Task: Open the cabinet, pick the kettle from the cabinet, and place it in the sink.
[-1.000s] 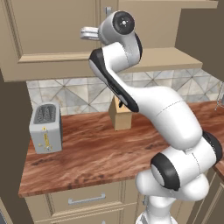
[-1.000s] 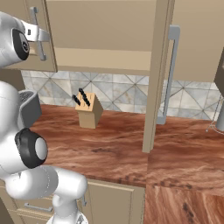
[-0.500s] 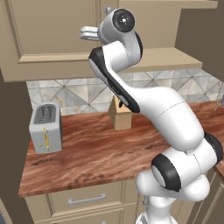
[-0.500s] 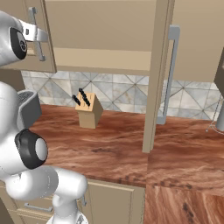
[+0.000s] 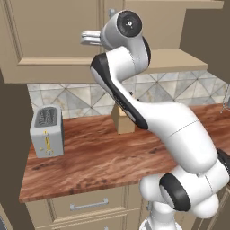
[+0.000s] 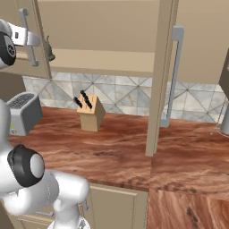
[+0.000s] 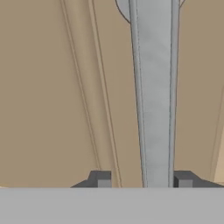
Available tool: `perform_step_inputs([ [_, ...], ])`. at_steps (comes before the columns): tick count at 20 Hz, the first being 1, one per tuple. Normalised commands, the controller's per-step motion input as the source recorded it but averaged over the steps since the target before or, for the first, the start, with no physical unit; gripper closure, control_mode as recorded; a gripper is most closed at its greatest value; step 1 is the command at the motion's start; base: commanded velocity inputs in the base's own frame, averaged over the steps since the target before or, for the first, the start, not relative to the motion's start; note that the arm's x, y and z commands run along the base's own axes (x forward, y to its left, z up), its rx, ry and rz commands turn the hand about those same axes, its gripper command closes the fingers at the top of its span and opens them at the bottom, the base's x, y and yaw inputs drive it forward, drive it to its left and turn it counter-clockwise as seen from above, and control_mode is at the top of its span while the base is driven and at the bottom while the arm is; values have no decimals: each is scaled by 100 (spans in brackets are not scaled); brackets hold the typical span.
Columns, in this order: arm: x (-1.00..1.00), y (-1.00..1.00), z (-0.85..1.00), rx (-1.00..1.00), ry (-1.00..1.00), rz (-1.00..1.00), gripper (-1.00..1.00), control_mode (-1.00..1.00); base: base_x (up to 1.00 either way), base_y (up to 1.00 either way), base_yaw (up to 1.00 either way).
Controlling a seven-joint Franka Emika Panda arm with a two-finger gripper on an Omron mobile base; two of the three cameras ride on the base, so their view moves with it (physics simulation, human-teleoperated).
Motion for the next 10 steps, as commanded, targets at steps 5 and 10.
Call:
perform_step_inputs([
  [5,-55,82,-28,1,0,0,100,-100,0,0,0],
  [10,-45,91,-31,0,0,0,100,-100,0,0,0],
])
